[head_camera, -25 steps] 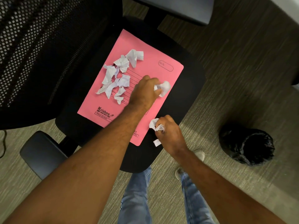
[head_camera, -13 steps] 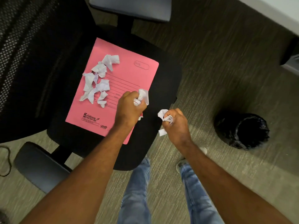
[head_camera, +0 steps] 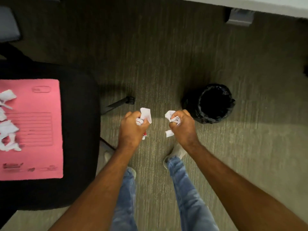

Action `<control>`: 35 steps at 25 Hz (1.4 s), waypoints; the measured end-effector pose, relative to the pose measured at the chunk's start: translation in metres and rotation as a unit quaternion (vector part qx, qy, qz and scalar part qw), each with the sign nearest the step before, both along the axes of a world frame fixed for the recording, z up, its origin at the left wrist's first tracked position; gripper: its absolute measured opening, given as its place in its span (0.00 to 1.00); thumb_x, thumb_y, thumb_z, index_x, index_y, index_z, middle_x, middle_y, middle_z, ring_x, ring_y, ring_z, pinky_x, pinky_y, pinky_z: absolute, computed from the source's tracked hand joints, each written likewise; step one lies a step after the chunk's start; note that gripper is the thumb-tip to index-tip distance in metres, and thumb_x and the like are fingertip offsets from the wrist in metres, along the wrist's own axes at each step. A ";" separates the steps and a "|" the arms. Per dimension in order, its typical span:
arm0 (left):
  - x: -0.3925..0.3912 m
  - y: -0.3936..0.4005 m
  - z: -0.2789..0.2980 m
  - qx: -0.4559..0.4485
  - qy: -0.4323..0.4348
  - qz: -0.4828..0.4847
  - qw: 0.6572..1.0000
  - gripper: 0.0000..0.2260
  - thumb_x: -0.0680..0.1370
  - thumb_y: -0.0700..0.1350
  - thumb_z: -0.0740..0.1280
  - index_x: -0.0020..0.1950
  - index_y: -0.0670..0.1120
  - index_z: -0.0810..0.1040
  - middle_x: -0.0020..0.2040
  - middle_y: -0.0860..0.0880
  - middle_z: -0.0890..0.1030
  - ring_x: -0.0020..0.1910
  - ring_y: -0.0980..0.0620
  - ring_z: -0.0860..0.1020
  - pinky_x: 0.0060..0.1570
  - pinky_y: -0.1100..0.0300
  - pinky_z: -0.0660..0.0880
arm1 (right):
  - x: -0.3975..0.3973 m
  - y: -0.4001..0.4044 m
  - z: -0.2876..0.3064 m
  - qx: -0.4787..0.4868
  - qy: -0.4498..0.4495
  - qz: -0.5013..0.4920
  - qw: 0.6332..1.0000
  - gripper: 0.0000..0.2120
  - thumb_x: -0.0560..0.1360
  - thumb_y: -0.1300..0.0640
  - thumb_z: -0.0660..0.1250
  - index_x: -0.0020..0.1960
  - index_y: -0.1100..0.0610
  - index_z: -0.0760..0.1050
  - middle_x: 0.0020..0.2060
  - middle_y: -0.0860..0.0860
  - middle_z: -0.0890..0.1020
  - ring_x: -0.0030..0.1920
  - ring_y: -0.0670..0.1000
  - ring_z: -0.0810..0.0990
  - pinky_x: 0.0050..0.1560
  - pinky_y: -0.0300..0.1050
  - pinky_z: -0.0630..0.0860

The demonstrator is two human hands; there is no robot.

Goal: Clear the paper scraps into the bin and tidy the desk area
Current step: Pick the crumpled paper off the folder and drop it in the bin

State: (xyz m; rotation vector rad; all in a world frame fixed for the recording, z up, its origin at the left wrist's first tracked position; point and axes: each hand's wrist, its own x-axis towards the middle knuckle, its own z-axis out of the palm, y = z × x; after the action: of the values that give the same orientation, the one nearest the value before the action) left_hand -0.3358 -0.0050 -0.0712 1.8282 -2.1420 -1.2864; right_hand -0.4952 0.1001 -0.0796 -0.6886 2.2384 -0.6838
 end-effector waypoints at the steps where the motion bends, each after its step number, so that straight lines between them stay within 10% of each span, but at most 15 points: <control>1: -0.028 0.010 -0.005 0.009 0.005 -0.017 1.000 0.06 0.75 0.44 0.73 0.46 0.43 0.82 0.44 0.45 0.77 0.38 0.50 0.74 0.35 0.60 0.66 | -0.025 0.014 -0.004 0.003 0.005 -0.021 1.000 0.13 0.71 0.66 0.70 0.40 0.48 0.75 0.40 0.41 0.73 0.36 0.38 0.76 0.35 0.26 0.69; 17: -0.326 0.121 -0.144 0.176 0.010 -0.075 0.982 0.11 0.77 0.44 0.72 0.36 0.48 0.74 0.31 0.52 0.76 0.28 0.57 0.75 0.24 0.70 0.66 | -0.265 0.155 -0.130 0.065 -0.029 -0.213 0.974 0.08 0.73 0.66 0.68 0.45 0.54 0.77 0.50 0.59 0.81 0.48 0.58 0.81 0.46 0.50 0.77; 25: -0.397 0.128 -0.230 0.278 0.005 0.002 0.960 0.14 0.80 0.50 0.69 0.57 0.40 0.80 0.53 0.35 0.84 0.51 0.33 0.83 0.43 0.41 0.79 | -0.316 0.149 -0.218 0.120 -0.025 -0.174 0.977 0.12 0.77 0.61 0.68 0.60 0.59 0.77 0.58 0.58 0.75 0.54 0.59 0.79 0.51 0.46 0.73; 35: -0.400 0.124 -0.244 0.412 0.035 0.057 0.909 0.23 0.84 0.61 0.56 0.78 0.56 0.65 0.75 0.48 0.70 0.65 0.46 0.73 0.54 0.47 0.75 | -0.314 0.157 -0.232 0.100 -0.082 -0.127 0.983 0.29 0.83 0.56 0.66 0.81 0.54 0.61 0.78 0.57 0.63 0.76 0.57 0.67 0.75 0.46 0.63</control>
State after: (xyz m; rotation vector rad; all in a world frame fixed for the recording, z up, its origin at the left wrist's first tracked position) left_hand -0.7354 0.1192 -0.3148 2.0232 -1.5005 -2.4189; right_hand -0.8089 0.2574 -0.3121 -0.2405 2.2222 -0.6024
